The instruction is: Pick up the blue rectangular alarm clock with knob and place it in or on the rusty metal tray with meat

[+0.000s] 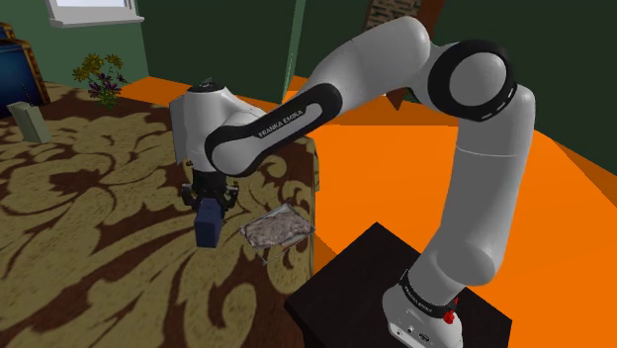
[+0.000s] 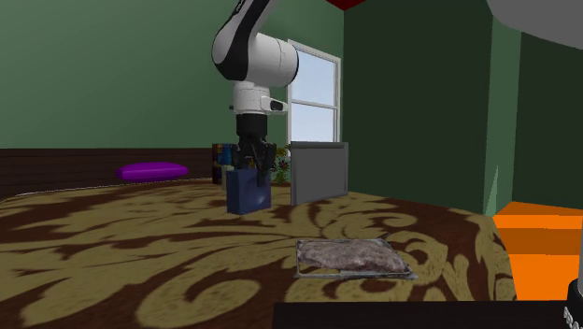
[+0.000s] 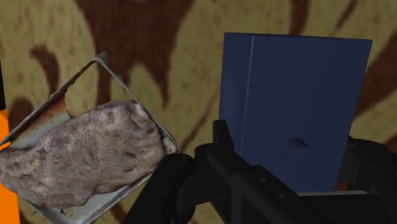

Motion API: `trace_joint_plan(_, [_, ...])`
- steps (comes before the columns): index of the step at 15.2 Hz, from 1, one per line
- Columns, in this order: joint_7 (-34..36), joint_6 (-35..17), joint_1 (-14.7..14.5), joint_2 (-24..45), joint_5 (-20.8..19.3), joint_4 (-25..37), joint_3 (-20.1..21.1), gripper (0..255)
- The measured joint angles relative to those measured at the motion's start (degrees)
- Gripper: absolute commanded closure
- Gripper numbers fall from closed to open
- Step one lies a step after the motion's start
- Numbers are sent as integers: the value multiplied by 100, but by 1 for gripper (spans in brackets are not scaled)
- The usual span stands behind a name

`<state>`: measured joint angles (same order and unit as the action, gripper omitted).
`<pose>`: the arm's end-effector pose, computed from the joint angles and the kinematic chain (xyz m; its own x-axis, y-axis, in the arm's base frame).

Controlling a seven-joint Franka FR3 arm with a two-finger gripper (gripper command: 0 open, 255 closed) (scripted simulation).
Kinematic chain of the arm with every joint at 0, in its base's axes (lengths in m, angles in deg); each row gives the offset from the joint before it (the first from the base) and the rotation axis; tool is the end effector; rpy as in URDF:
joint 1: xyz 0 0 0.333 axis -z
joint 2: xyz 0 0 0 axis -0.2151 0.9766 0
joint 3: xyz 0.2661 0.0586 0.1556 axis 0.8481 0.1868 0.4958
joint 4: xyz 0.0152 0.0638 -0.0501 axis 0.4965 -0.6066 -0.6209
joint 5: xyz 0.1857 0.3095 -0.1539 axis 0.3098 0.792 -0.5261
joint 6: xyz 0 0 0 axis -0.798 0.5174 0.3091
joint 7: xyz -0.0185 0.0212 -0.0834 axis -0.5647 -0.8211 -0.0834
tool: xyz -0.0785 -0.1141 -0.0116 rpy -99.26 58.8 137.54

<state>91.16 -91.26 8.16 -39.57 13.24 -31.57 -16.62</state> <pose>0.5151 0.3174 0.2730 0.7817 -0.6235 -0.0113 -0.6235 -0.7818 0.0088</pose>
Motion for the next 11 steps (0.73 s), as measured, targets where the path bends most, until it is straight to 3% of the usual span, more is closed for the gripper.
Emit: trace_joint_plan(11, [-1760,-436,1185,-1517,913,-1723,-154,255])
